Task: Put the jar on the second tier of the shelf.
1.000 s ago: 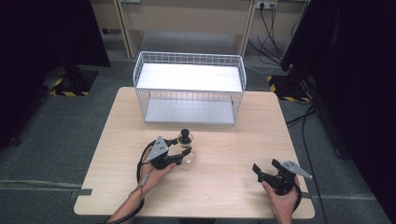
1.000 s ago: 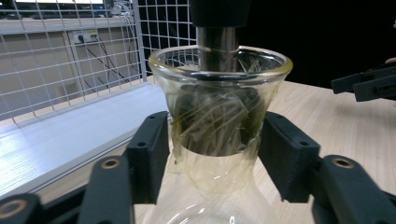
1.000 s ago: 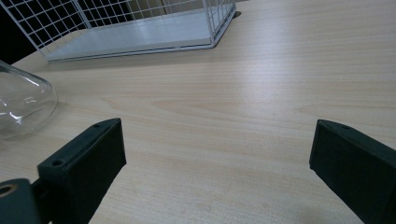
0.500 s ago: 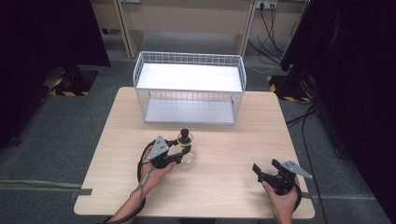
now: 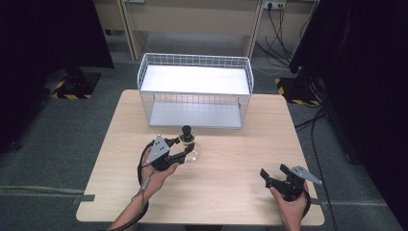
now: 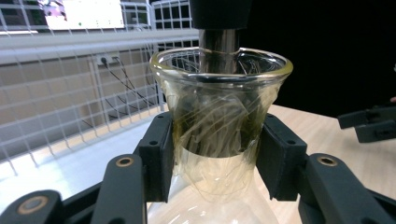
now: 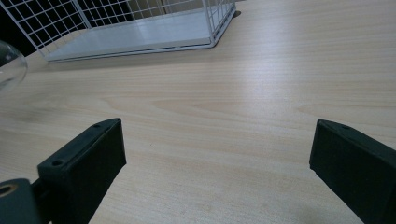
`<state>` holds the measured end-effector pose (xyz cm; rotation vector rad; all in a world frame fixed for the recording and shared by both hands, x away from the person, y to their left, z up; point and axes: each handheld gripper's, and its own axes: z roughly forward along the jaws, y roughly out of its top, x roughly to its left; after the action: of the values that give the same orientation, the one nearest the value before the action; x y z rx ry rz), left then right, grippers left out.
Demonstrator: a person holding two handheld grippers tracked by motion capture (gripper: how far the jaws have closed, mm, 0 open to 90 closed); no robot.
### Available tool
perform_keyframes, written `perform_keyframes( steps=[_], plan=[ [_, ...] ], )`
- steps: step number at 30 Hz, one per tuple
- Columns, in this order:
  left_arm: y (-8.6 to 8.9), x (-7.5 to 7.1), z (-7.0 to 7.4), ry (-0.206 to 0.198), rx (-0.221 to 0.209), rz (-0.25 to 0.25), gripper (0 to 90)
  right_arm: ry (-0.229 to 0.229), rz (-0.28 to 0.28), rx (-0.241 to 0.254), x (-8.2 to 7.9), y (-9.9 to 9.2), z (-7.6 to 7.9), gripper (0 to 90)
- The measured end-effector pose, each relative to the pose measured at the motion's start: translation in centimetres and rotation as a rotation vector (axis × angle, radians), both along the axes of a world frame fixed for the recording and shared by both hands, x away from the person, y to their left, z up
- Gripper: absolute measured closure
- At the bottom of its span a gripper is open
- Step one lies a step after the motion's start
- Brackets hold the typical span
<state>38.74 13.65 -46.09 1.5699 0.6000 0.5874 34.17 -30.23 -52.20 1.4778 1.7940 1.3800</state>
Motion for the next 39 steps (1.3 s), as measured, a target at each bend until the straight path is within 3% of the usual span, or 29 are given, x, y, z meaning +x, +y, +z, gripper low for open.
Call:
perform_keyframes(
  steps=[12, 19, 39],
  plan=[
    [1.1, 0.3, 2.5, -0.021, -0.021, 0.071, 51.2, 0.001, -0.002, -0.002, 0.0, 0.0, 0.0, 3.8],
    [1.4, 0.4, 4.4, -0.062, -0.011, 0.114, 51.2, 0.001, -0.002, 0.0, 0.0, 0.0, 0.0, 3.8],
    [2.0, 1.7, 7.8, -0.1, -0.039, 0.187, 51.2, 0.002, -0.004, 0.003, 0.0, 0.0, 0.0, 3.7]
  ],
)
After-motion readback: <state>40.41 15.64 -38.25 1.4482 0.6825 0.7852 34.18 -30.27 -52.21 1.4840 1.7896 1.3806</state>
